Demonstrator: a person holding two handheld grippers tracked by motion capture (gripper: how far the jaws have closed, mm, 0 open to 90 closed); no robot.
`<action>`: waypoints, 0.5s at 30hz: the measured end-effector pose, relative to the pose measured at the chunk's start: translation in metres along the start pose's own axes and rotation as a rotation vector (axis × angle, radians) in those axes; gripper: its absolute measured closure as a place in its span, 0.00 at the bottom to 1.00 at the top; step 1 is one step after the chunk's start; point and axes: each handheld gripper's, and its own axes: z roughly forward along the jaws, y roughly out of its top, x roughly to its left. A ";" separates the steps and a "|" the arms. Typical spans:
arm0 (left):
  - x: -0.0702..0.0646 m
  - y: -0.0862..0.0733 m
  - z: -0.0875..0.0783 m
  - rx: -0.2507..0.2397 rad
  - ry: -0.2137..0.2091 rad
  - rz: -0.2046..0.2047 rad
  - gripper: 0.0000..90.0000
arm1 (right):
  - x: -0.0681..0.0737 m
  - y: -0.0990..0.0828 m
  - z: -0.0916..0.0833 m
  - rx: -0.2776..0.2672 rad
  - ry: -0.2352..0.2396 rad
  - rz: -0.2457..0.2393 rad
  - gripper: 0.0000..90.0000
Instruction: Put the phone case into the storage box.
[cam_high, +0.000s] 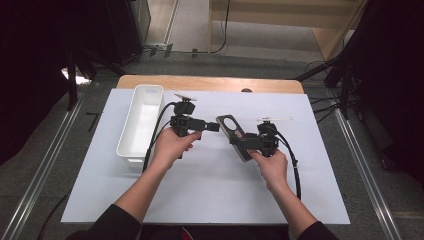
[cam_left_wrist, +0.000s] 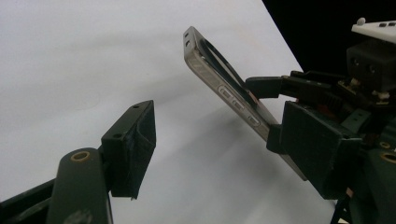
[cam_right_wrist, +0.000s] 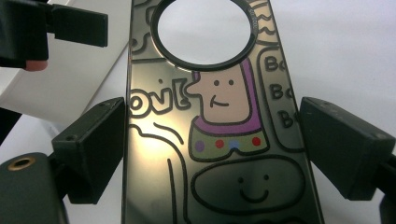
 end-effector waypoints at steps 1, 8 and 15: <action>0.000 0.001 0.000 0.003 -0.004 -0.005 0.33 | 0.000 0.000 0.000 0.000 0.002 0.003 0.11; -0.001 0.006 0.002 0.005 -0.012 -0.040 0.33 | 0.003 -0.002 0.002 -0.008 0.003 0.007 0.11; -0.001 0.010 0.004 0.011 -0.012 -0.068 0.33 | 0.005 -0.003 0.003 -0.021 0.005 0.017 0.11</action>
